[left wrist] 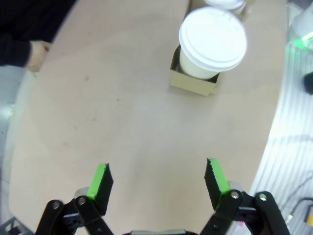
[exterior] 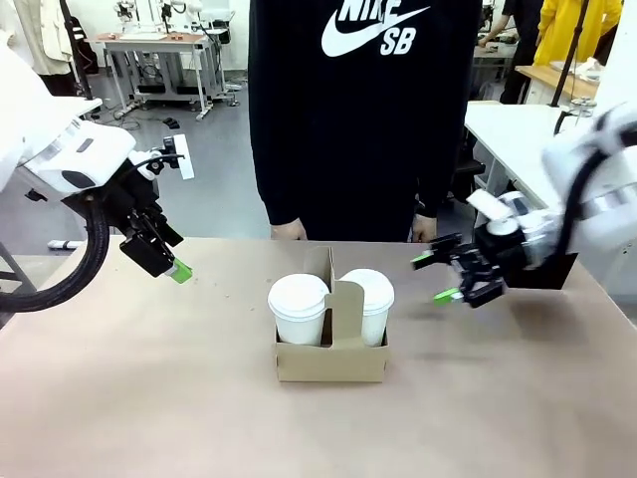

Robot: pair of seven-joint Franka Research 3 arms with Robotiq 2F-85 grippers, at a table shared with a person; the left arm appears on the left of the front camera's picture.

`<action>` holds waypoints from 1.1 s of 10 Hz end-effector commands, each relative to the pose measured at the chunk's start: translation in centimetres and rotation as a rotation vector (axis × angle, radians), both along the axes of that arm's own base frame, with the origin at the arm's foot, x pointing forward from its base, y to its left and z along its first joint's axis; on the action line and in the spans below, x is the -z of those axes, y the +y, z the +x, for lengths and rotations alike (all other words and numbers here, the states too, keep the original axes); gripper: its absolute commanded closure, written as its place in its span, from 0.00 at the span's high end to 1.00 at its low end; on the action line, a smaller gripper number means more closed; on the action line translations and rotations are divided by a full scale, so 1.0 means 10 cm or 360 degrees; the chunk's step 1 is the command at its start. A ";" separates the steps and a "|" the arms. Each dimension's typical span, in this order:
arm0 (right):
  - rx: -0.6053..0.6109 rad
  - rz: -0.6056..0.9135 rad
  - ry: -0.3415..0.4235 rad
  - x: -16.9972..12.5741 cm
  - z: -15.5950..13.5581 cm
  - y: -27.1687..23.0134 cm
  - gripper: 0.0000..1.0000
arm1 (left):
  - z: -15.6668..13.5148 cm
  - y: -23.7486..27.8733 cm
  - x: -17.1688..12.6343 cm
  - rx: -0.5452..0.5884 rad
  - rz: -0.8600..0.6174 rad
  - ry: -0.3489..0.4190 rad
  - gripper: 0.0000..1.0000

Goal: Pour a drink into a cup and package it in a carrier.
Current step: Insert the held 600 ml Paper Cup into the Cup Carrier.

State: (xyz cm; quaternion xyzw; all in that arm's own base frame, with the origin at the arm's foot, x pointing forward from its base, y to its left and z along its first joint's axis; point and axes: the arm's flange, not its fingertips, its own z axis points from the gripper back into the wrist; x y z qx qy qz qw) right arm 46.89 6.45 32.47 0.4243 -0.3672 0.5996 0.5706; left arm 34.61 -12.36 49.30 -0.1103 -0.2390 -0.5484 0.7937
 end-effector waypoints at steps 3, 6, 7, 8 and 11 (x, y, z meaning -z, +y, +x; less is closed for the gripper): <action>0.0767 -0.0283 0.0349 -0.12 -0.64 -0.91 1.00 | 0.01 0.01 0.00 0.0005 -0.0003 0.0004 0.95; 0.0954 -0.0347 0.0410 -0.07 -0.95 -1.24 1.00 | 0.01 0.01 0.00 0.0005 -0.0003 0.0004 0.95; 0.0929 -0.0303 0.0410 -0.05 -0.97 -1.25 1.00 | 0.01 0.01 0.00 0.0005 -0.0003 0.0004 0.95; 0.0942 -0.0319 0.0424 -0.03 -0.96 -1.27 1.00 | 0.01 0.01 0.00 0.0005 -0.0003 0.0004 0.95; 0.0952 -0.0325 0.0379 0.02 -0.81 -1.32 1.00 | 0.01 0.01 0.00 0.0005 -0.0003 0.0004 0.95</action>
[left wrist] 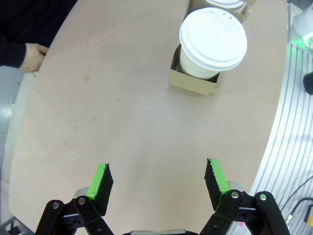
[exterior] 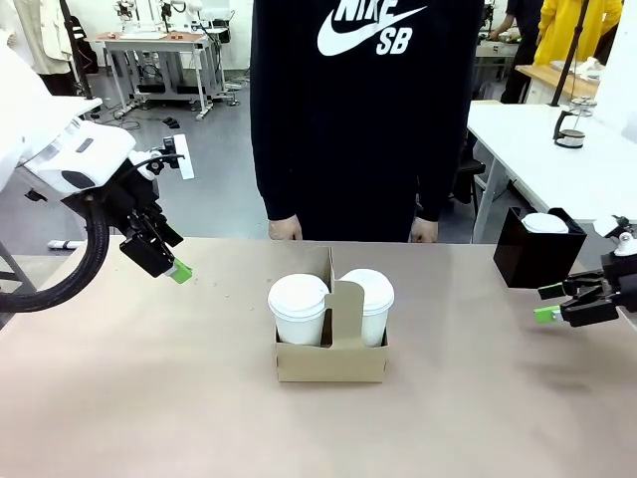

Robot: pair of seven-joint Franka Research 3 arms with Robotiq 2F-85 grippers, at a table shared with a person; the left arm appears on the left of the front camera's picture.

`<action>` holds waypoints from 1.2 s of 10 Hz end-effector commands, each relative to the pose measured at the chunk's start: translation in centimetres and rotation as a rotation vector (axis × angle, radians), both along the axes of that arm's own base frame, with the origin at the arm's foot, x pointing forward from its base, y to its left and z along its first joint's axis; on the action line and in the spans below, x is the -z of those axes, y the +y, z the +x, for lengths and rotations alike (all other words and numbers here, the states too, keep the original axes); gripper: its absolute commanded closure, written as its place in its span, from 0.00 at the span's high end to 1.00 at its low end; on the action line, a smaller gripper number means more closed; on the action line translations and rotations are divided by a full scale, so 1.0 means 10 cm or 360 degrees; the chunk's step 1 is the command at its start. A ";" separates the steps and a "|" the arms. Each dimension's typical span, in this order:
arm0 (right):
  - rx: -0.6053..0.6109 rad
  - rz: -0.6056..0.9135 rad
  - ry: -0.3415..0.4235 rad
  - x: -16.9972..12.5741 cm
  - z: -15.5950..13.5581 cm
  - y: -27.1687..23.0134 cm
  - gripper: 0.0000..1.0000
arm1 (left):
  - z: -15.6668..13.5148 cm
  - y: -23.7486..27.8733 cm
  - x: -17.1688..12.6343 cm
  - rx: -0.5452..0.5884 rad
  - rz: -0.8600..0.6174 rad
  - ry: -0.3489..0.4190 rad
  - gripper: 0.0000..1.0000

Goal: Pour a drink into a cup and package it in a carrier.
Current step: Insert the held 600 ml Paper Cup into the Cup Carrier.

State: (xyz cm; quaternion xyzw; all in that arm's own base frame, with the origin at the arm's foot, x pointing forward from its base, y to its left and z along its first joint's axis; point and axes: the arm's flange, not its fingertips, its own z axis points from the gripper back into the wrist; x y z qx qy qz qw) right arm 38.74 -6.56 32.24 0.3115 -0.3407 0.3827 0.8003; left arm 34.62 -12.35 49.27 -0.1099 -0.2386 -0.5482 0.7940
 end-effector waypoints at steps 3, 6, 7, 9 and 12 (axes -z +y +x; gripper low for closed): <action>0.0002 -0.0013 -0.0020 -0.01 0.00 -0.01 1.00 | 0.01 0.01 0.00 0.0006 -0.0005 0.0004 0.95; 0.0002 -0.0013 -0.0020 -0.01 0.00 -0.01 1.00 | 0.01 0.01 0.00 0.0006 -0.0005 0.0004 0.95; 0.0002 -0.0013 -0.0020 -0.01 0.00 -0.01 1.00 | 0.01 0.01 0.00 0.0006 -0.0005 0.0004 0.95; 0.0002 -0.0013 -0.0020 -0.01 0.00 -0.01 1.00 | 0.01 0.01 0.00 0.0006 -0.0005 0.0004 0.95; 0.0002 -0.0013 -0.0020 -0.01 0.00 -0.01 1.00 | 0.01 0.01 0.00 0.0006 -0.0005 0.0004 0.95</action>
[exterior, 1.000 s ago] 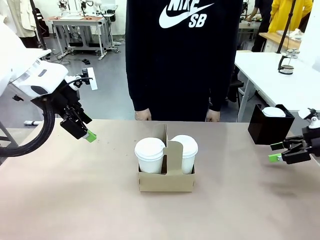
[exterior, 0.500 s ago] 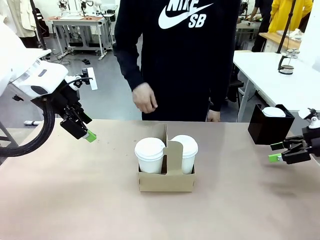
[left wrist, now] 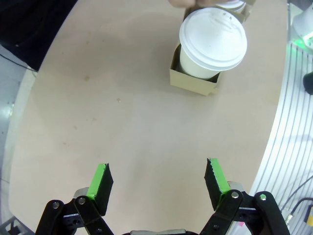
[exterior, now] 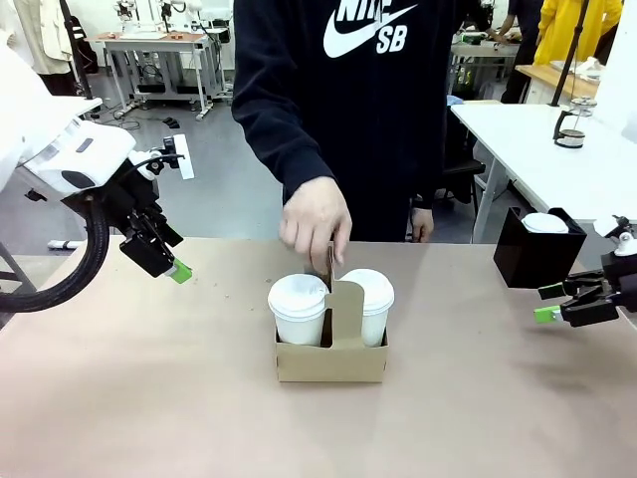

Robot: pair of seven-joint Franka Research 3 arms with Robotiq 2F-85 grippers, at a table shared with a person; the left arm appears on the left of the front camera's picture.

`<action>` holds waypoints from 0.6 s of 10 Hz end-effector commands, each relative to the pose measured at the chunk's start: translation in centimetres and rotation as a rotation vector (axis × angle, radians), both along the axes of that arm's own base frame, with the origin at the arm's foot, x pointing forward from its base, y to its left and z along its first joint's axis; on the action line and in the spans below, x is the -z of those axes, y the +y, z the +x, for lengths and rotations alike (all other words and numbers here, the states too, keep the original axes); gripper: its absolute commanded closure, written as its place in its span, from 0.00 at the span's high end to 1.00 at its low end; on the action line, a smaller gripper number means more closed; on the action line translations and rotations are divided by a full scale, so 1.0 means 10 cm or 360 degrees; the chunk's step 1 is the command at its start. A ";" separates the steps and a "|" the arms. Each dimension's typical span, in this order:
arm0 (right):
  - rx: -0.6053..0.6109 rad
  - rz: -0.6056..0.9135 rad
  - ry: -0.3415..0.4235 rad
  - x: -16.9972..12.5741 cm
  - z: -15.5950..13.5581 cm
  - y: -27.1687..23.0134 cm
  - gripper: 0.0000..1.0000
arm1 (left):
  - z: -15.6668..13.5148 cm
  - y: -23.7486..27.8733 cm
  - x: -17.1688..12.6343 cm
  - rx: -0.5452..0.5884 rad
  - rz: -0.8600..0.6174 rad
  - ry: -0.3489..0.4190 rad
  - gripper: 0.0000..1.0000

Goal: Pour a drink into a cup and package it in a carrier.
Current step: Insert the held 600 ml Paper Cup into the Cup Carrier.

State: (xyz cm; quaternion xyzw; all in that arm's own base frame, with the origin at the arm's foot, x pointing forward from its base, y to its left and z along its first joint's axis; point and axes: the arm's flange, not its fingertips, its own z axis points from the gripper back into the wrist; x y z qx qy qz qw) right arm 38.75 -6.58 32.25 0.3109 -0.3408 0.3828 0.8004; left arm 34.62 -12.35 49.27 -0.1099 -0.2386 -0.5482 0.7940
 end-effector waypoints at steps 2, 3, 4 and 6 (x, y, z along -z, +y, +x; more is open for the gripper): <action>0.0002 -0.0012 -0.0019 -0.01 0.00 -0.01 1.00 | 0.01 0.01 0.00 0.0006 -0.0005 0.0004 0.95; 0.0002 -0.0012 -0.0019 -0.01 0.00 -0.01 1.00 | 0.01 0.01 0.00 0.0006 -0.0005 0.0004 0.95; 0.0002 -0.0012 -0.0019 -0.01 0.00 -0.01 1.00 | 0.01 0.01 0.00 0.0006 -0.0005 0.0004 0.95; 0.0002 -0.0012 -0.0019 -0.01 0.00 -0.01 1.00 | 0.01 0.01 0.00 0.0006 -0.0005 0.0004 0.95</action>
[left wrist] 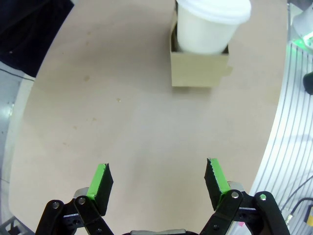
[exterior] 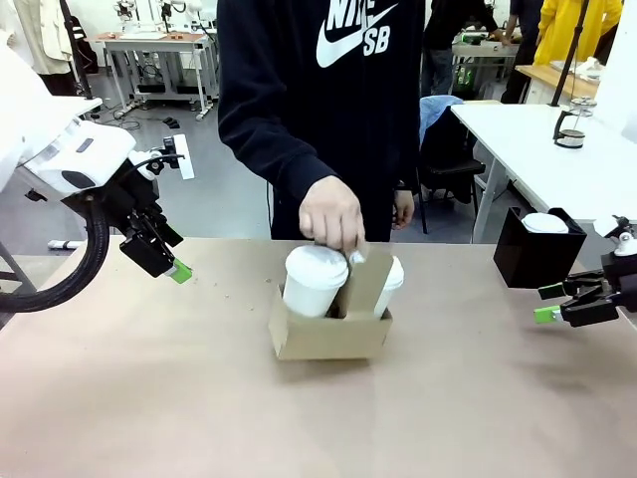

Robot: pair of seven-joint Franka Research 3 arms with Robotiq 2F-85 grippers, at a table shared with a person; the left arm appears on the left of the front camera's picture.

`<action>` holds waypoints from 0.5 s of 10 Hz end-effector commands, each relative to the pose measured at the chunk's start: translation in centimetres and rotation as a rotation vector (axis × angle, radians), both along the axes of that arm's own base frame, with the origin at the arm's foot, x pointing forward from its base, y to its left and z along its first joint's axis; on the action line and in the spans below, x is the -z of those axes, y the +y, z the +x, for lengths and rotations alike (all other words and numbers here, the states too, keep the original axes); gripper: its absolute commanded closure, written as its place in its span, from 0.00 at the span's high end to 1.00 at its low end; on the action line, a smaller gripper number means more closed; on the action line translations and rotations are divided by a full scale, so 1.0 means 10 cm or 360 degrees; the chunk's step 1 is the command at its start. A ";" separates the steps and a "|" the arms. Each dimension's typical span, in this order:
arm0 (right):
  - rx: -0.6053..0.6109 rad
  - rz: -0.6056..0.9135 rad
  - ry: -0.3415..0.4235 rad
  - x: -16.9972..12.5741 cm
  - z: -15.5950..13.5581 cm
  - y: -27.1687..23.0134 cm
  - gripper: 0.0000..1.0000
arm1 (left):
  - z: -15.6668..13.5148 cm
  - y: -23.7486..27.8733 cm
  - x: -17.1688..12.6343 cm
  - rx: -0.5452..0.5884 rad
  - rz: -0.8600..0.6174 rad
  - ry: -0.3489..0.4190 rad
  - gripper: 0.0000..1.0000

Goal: Pour a drink into a cup and package it in a carrier.
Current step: Insert the held 600 ml Paper Cup into the Cup Carrier.

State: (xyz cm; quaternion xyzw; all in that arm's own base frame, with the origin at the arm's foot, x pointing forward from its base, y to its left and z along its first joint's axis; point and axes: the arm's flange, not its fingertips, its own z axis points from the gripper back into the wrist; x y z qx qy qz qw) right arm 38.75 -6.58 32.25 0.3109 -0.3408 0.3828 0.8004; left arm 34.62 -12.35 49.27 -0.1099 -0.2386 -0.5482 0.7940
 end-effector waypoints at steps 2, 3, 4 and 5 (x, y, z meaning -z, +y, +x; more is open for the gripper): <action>0.0002 -0.0012 -0.0019 -0.01 0.00 -0.01 1.00 | 0.01 0.01 0.00 0.0006 -0.0005 0.0004 0.95; 0.0002 -0.0012 -0.0019 -0.01 0.00 -0.01 1.00 | 0.01 0.01 0.00 0.0006 -0.0005 0.0004 0.95; 0.0002 -0.0012 -0.0019 -0.01 0.00 -0.01 1.00 | 0.01 0.01 0.00 0.0006 -0.0005 0.0004 0.95; 0.0002 -0.0012 -0.0019 -0.01 0.00 -0.01 1.00 | 0.01 0.01 0.00 0.0006 -0.0005 0.0004 0.95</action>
